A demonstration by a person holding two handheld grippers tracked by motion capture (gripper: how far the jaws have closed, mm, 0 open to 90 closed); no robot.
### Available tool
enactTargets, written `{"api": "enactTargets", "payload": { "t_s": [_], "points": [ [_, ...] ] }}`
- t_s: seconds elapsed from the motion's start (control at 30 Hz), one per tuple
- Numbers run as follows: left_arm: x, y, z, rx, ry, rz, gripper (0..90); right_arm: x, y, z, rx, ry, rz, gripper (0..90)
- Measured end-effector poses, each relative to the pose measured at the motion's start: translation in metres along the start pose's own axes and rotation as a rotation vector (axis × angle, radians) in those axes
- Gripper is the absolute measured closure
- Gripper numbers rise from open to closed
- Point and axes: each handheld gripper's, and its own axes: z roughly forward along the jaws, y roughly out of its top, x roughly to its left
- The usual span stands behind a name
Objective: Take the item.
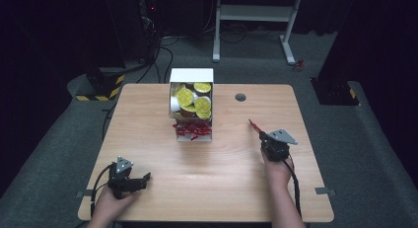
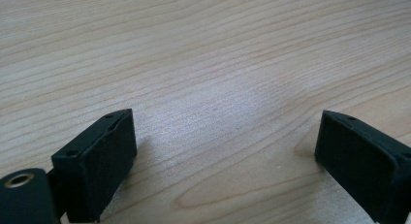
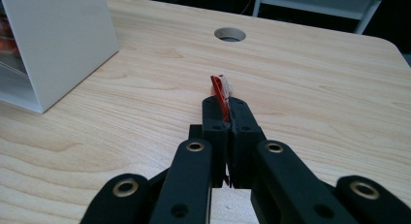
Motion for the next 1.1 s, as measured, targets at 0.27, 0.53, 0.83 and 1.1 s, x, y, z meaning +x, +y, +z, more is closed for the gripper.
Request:
{"api": "enactTargets", "payload": {
  "t_s": [0.27, 0.53, 0.83, 1.1],
  "points": [
    [-0.002, 0.000, 0.000, -0.003, 0.008, -0.009, 8.5, 0.015, -0.004, 0.022, 0.092, -0.002, 0.004, 87.6],
    [-0.001, 0.000, -0.001, 0.005, 0.004, -0.004, 8.6, 0.014, 0.012, 0.045, 0.162, -0.052, 0.001, 87.2],
    [-0.001, 0.000, 0.000, 0.004, 0.000, 0.000, 8.4, 0.011, 0.007, 0.060, 0.234, -0.083, -0.021, 87.2],
    [-0.002, 0.000, 0.000, 0.003, 0.001, 0.004, 8.4, 0.015, 0.005, 0.058, 0.230, -0.063, -0.027, 86.8]
  ]
}}
